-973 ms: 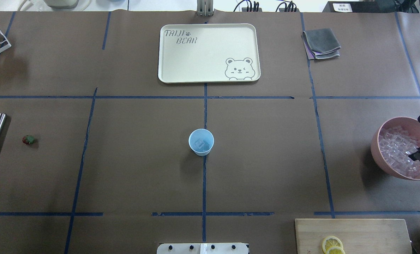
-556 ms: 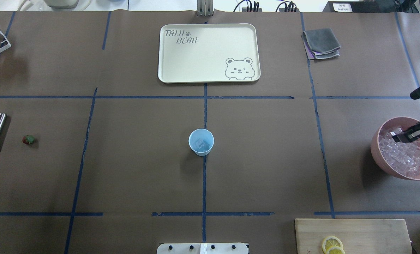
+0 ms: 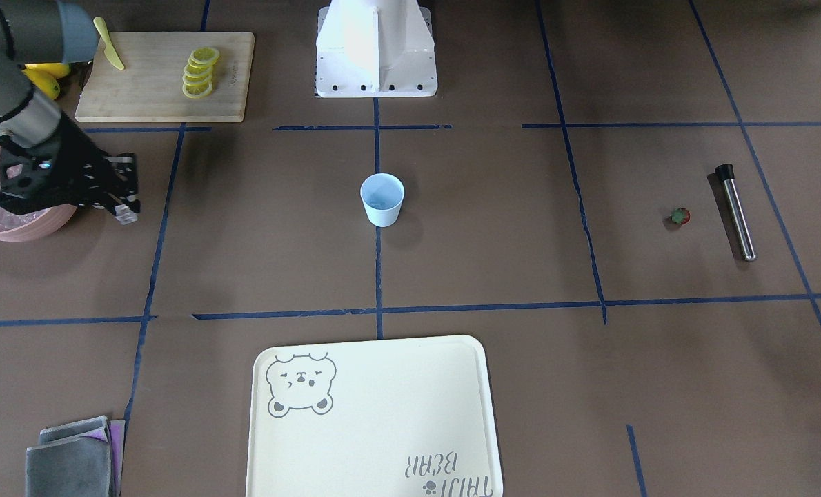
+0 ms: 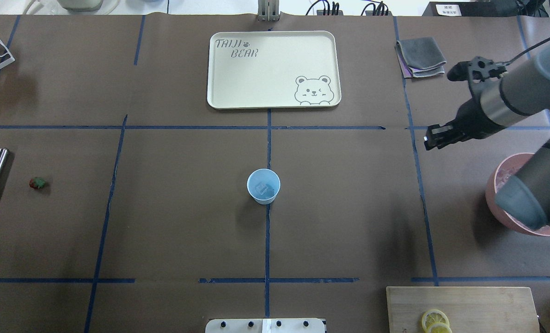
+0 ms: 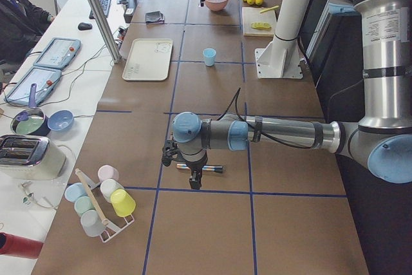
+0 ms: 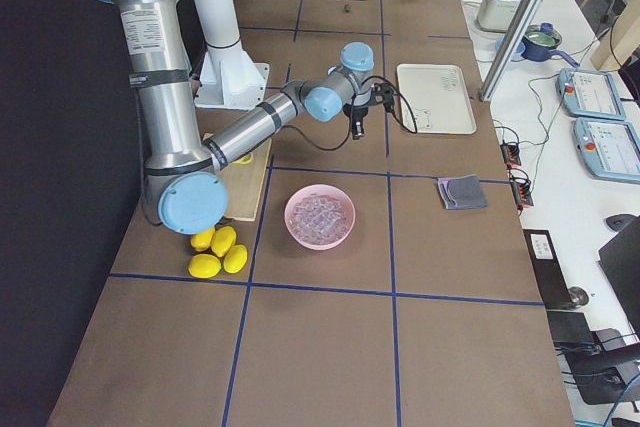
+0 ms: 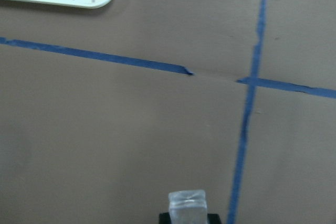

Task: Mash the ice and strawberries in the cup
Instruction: 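Carry the ice cube with the right gripper over the blue cup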

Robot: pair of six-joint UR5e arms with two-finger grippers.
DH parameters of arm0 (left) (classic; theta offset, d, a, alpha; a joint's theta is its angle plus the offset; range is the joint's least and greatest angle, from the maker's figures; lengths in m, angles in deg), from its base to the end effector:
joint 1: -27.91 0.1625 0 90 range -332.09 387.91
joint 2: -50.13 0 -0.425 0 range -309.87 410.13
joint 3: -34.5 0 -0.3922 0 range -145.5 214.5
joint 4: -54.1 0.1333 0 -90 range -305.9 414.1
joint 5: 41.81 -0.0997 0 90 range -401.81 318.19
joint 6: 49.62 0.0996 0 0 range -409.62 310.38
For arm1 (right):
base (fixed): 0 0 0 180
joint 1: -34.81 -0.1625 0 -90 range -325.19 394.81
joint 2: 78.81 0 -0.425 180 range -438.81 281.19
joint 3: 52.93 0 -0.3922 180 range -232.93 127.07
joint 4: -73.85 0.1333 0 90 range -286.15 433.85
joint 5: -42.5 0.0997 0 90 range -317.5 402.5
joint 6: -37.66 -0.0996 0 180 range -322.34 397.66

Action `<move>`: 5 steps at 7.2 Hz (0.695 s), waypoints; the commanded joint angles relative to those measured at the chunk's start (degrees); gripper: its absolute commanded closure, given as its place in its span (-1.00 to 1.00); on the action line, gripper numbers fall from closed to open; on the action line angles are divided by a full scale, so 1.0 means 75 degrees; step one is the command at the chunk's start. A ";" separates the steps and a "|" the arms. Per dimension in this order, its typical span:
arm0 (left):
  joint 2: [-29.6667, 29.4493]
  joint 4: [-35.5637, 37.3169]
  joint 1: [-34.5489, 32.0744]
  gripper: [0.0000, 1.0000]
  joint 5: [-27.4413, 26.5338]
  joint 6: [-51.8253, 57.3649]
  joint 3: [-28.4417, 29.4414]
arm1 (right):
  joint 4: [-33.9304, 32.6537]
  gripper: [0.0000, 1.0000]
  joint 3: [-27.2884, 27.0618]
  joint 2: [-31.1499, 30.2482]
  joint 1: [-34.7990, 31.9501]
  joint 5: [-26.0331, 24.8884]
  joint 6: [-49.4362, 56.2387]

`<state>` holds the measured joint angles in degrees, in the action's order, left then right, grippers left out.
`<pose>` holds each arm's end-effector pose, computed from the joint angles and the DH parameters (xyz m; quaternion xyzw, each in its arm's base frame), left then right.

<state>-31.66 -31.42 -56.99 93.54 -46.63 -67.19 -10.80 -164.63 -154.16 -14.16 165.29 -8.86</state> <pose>-0.0240 -0.4331 0.6311 -0.0151 0.3853 0.0617 0.9206 -0.3035 -0.4696 0.3374 0.0641 -0.4267 -0.0574 0.9003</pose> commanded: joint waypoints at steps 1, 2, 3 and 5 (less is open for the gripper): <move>-0.0005 0.0000 0.0012 -1.00 0.0000 0.0000 0.0012 | -0.1528 0.97 0.0487 0.2080 0.1251 -0.1191 -0.1407; -0.0005 0.0000 0.0000 -1.00 0.0000 0.0000 0.0024 | -0.1580 0.97 0.0804 0.2716 0.1824 -0.1776 -0.2273; -0.0005 0.0000 0.0000 -1.00 0.0000 0.0000 0.0036 | -0.1580 0.97 0.1086 0.3221 0.2190 -0.2107 -0.2792; -0.0005 0.0012 0.0000 -1.00 0.0000 0.0000 0.0059 | -0.1592 0.96 0.1521 0.3892 0.2870 -0.2600 -0.3568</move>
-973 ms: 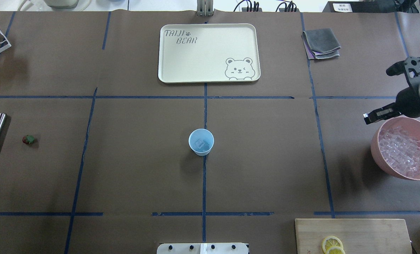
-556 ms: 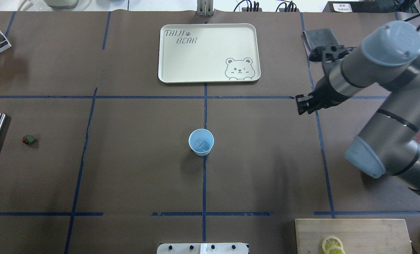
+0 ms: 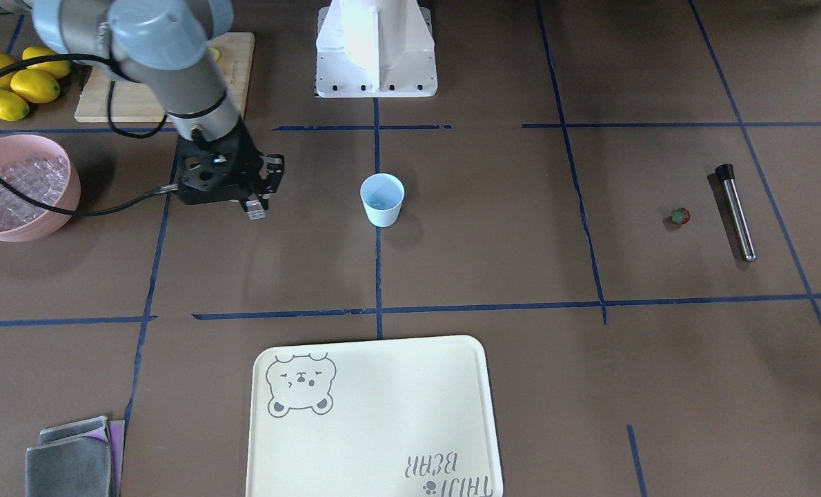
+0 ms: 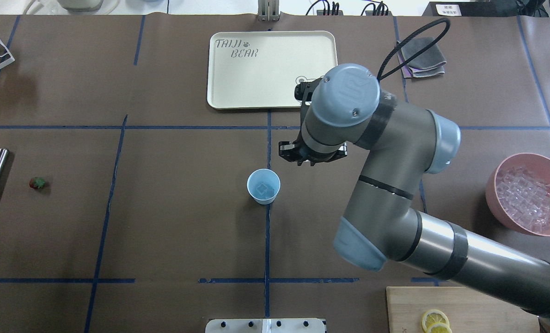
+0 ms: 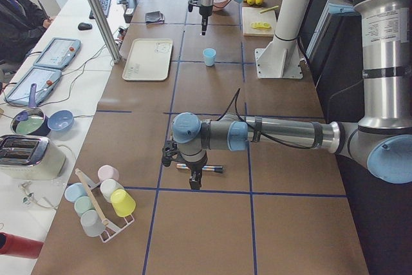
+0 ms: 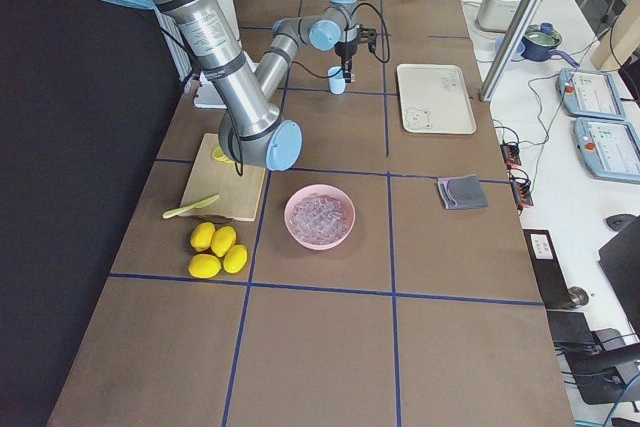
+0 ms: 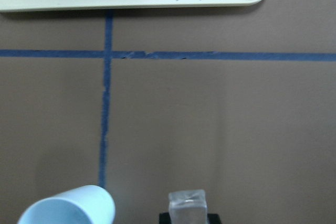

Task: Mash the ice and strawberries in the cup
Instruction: 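Release the ice cube into the cup and withdraw the right arm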

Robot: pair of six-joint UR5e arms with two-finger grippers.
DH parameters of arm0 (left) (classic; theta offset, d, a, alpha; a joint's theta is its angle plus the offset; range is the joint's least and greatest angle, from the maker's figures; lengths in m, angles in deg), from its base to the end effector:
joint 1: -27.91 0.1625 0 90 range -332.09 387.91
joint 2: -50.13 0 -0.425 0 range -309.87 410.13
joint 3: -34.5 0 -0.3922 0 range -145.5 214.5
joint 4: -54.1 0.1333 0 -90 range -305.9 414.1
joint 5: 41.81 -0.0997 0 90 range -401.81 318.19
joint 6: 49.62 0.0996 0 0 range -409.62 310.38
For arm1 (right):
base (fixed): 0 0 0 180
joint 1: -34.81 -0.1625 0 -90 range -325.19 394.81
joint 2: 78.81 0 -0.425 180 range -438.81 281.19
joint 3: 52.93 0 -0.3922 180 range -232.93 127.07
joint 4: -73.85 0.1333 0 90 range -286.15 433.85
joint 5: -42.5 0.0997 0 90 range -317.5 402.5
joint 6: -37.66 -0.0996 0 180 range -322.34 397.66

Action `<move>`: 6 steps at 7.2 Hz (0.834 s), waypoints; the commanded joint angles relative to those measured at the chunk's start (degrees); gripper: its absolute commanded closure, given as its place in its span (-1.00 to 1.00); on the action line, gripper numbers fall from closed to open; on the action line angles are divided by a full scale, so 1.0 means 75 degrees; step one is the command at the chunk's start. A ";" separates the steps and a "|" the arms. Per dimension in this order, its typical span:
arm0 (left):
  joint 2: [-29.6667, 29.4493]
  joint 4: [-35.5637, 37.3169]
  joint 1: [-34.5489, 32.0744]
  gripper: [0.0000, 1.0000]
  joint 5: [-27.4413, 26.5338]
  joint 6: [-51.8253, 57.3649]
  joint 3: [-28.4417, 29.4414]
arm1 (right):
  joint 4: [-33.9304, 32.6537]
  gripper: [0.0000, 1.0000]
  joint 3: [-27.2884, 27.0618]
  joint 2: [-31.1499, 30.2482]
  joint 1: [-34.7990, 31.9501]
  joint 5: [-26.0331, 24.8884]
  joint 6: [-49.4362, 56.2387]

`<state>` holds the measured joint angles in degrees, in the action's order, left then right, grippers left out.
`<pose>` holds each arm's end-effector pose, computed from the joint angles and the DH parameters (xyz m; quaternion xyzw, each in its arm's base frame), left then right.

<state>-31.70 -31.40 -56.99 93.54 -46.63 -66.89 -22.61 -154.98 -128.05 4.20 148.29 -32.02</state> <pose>-0.0240 -0.4331 0.6334 -0.0174 0.3852 0.0608 0.9207 -0.5077 -0.4238 0.1660 0.0536 -0.4062 0.0278 0.9118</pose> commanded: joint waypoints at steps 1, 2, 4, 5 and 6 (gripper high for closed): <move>0.0000 -0.0002 0.0011 -1.00 0.0000 0.0000 0.0042 | -0.0017 0.94 0.0340 0.0424 0.0600 -0.0383 -0.0506; 0.0000 -0.0003 0.0011 -1.00 0.0000 0.0000 0.0042 | -0.0017 0.91 0.0399 0.0448 0.0706 -0.0488 -0.0518; 0.0000 -0.0003 0.0011 -1.00 0.0000 0.0000 0.0031 | -0.0017 0.87 0.0818 0.0820 0.0754 -0.0570 -0.0878; 0.0000 -0.0003 0.0011 -1.00 0.0000 0.0000 0.0031 | -0.0017 0.84 0.1251 0.1159 0.0754 -0.0571 -0.1043; 0.0000 -0.0003 0.0011 -1.00 0.0000 0.0000 0.0031 | -0.0017 0.79 0.1255 0.1151 0.0789 -0.0582 -0.1045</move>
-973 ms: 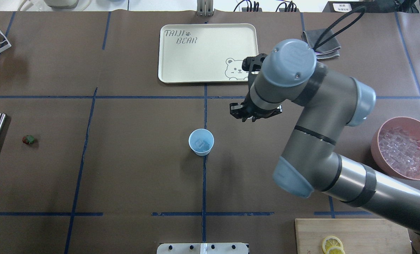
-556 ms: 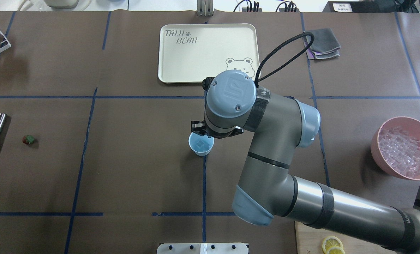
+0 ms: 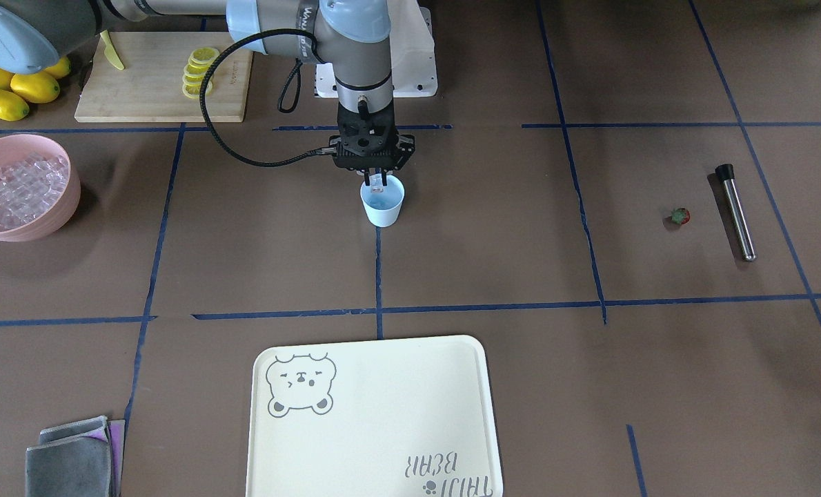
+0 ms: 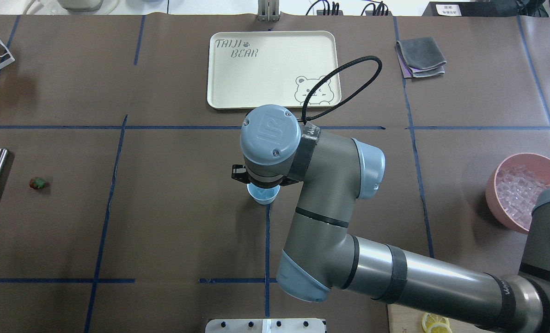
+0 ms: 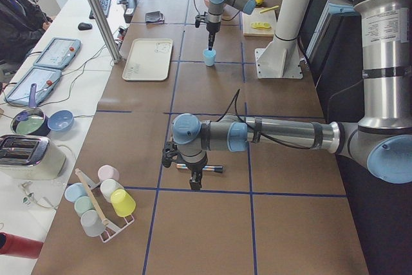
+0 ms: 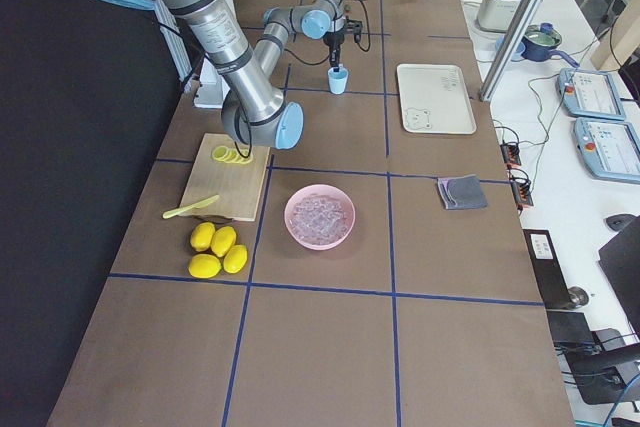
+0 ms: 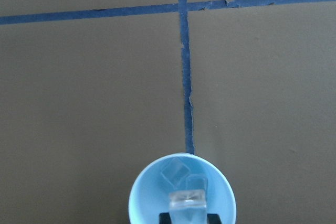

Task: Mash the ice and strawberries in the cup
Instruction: 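Release the ice cube into the cup and withdraw the right arm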

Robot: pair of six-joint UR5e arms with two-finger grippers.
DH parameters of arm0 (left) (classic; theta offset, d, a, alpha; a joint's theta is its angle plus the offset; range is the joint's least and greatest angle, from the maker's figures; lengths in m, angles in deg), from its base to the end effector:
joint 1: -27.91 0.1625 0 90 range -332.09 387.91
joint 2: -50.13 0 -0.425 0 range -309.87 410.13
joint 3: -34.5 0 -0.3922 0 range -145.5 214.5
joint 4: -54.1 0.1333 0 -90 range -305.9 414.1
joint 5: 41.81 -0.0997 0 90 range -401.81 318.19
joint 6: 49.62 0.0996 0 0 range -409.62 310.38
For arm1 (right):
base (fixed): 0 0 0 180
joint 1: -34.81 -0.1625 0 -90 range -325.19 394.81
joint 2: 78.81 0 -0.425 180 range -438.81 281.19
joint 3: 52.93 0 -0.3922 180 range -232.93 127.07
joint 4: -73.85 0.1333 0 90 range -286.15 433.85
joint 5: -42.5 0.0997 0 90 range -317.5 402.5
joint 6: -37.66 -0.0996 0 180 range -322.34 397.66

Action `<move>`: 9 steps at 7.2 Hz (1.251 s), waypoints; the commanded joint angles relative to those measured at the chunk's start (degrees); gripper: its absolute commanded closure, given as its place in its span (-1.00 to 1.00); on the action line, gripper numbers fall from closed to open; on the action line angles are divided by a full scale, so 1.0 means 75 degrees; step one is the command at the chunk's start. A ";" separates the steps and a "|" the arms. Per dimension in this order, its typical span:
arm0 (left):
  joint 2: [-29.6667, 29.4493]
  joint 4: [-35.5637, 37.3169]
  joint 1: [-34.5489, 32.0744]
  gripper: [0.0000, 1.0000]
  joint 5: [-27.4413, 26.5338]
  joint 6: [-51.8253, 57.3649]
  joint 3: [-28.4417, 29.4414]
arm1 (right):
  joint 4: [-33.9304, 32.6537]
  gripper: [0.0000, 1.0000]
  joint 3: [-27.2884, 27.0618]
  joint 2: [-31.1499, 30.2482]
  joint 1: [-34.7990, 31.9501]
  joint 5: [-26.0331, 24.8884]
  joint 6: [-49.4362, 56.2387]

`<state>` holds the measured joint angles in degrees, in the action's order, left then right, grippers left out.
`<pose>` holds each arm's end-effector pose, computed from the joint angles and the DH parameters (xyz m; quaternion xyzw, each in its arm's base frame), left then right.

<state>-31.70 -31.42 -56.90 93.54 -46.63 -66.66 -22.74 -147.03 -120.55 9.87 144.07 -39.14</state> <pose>-0.0234 -0.4330 0.6353 -0.0194 0.3852 0.0608 0.9206 -0.5834 -0.3963 0.1315 0.0386 -0.3960 0.0547 0.9158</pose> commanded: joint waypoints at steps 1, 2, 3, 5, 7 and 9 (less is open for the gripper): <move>0.0000 0.0000 0.0000 -1.00 0.0000 0.0000 0.0011 | 0.0000 0.25 0.0195 0.0129 0.0033 -0.0031 -0.0097; 0.0000 0.0000 0.0000 -1.00 0.0000 0.0000 0.0011 | 0.0000 -0.91 0.0172 0.0105 0.0021 -0.0031 -0.0085; 0.0000 0.0000 0.0000 -1.00 0.0000 0.0000 0.0011 | 0.0000 -0.98 0.0184 0.0117 0.0021 -0.0031 -0.0085; 0.0000 0.0000 0.0012 -1.00 0.0000 0.0000 0.0011 | -0.0012 -0.98 0.0137 0.0105 -0.0037 -0.0008 -0.0039; -0.0012 -0.0035 0.0094 -1.00 -0.0012 0.0000 -0.0128 | -0.0174 -0.98 -0.0014 -0.0081 -0.0818 0.0237 0.0357; -0.0175 -0.0024 0.0105 -1.00 -0.0058 -0.0035 -0.0118 | -0.0445 -0.98 -0.0878 -0.1107 -0.2420 0.1602 0.2307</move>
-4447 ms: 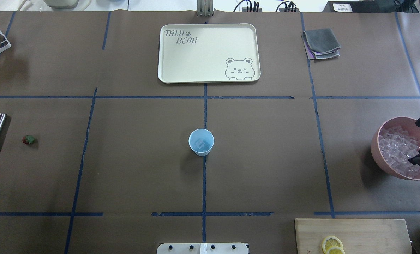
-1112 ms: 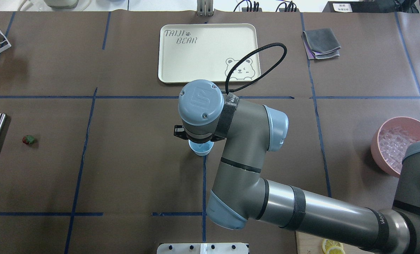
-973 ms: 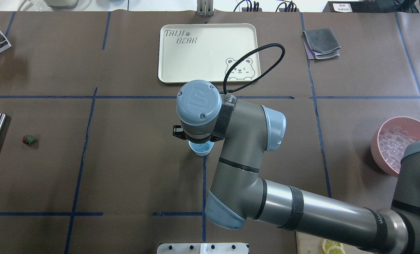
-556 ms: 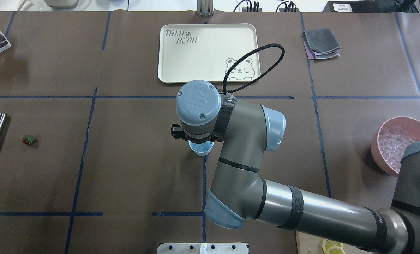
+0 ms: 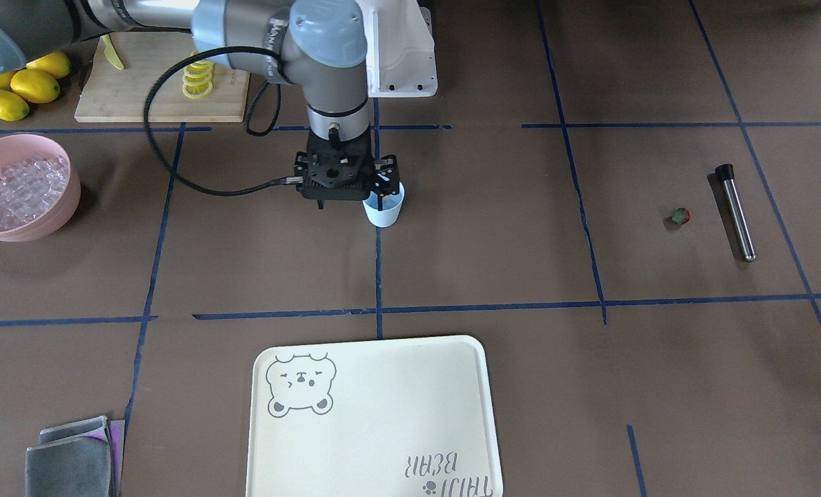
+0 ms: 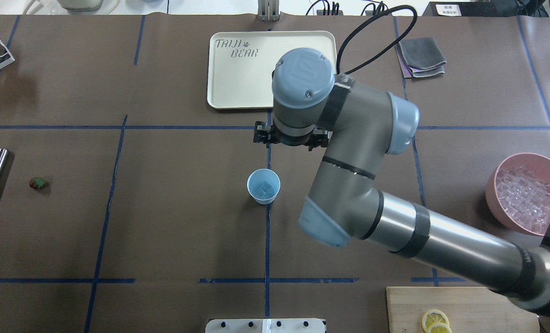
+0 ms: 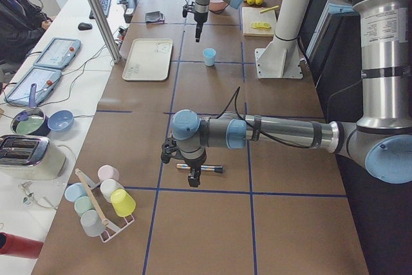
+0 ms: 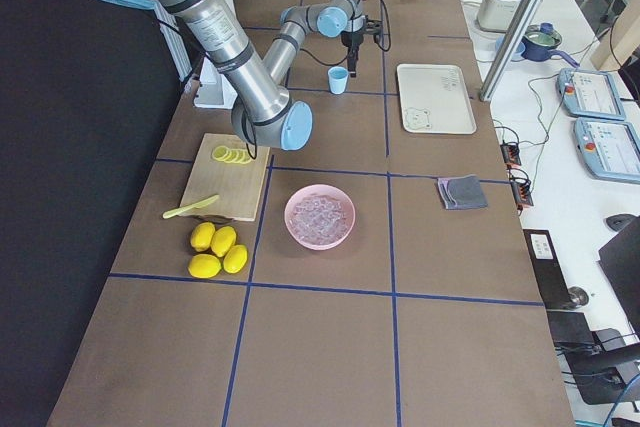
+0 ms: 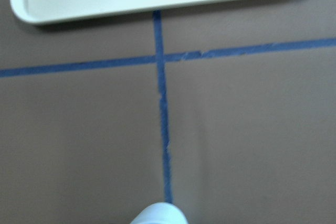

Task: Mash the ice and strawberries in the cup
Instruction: 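Release the ice cube into the cup and withdraw the right arm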

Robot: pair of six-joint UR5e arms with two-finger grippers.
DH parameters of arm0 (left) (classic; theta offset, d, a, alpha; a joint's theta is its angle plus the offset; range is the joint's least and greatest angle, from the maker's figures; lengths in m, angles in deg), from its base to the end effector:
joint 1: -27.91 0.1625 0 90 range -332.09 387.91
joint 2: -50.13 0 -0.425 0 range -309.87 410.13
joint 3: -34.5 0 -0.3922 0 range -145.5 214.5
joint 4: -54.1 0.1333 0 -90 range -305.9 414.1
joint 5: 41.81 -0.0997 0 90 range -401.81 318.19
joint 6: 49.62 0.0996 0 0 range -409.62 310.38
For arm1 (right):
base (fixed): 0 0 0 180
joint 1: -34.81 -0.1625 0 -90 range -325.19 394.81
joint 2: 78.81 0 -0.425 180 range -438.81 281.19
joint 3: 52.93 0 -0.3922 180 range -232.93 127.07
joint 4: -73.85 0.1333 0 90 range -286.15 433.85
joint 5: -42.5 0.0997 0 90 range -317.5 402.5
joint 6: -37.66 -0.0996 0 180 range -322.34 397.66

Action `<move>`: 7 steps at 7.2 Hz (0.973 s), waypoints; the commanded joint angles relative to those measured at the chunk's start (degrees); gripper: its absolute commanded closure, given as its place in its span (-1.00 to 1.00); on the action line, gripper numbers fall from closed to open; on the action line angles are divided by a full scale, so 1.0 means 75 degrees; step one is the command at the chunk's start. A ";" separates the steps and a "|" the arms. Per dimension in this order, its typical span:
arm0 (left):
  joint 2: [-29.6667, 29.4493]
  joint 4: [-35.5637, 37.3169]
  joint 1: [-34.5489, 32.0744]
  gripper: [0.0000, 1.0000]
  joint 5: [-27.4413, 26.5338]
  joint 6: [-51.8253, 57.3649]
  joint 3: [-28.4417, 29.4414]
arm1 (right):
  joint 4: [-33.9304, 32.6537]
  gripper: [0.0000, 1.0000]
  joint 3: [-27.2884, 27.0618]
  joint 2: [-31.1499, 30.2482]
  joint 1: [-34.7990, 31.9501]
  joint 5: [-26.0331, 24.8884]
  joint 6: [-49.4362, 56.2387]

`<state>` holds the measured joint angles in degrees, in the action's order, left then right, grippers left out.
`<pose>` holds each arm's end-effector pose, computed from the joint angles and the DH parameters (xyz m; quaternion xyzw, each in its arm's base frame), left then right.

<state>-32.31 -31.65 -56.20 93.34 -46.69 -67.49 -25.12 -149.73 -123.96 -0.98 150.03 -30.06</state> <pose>-0.0177 -0.4392 0.6234 -0.0085 0.3838 0.0716 0.9206 -0.4918 -0.4819 0.1585 0.0505 -0.3833 0.0532 0.9207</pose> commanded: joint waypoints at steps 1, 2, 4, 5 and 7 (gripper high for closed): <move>-0.0106 0.0008 0.0024 -1.00 0.0003 -0.0074 -0.0029 | -0.0116 -0.98 -0.0731 -0.1147 -0.1851 0.1407 0.2349; -0.0269 -0.0027 0.0024 -1.00 0.0003 -0.0074 -0.0018 | -0.0116 -0.98 -0.0734 -0.1674 -0.2672 0.2005 0.3545; -0.0549 -0.0353 0.0047 -1.00 -0.0032 -0.0051 0.0110 | -0.0081 -0.98 -0.0722 -0.2717 -0.3870 0.2384 0.5784; -0.0575 -0.0820 0.0048 -1.00 -0.0032 -0.0062 0.0111 | -0.0093 -0.98 -0.0675 -0.3303 -0.4606 0.2710 0.7071; -0.0575 -0.1304 0.0059 -1.00 0.0003 -0.0074 0.0100 | -0.0069 -0.98 -0.0663 -0.4476 -0.5966 0.3520 0.9616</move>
<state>-36.49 -39.57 -55.82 93.24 -47.17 -66.64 -25.69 -154.82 -152.50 -39.39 173.20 30.85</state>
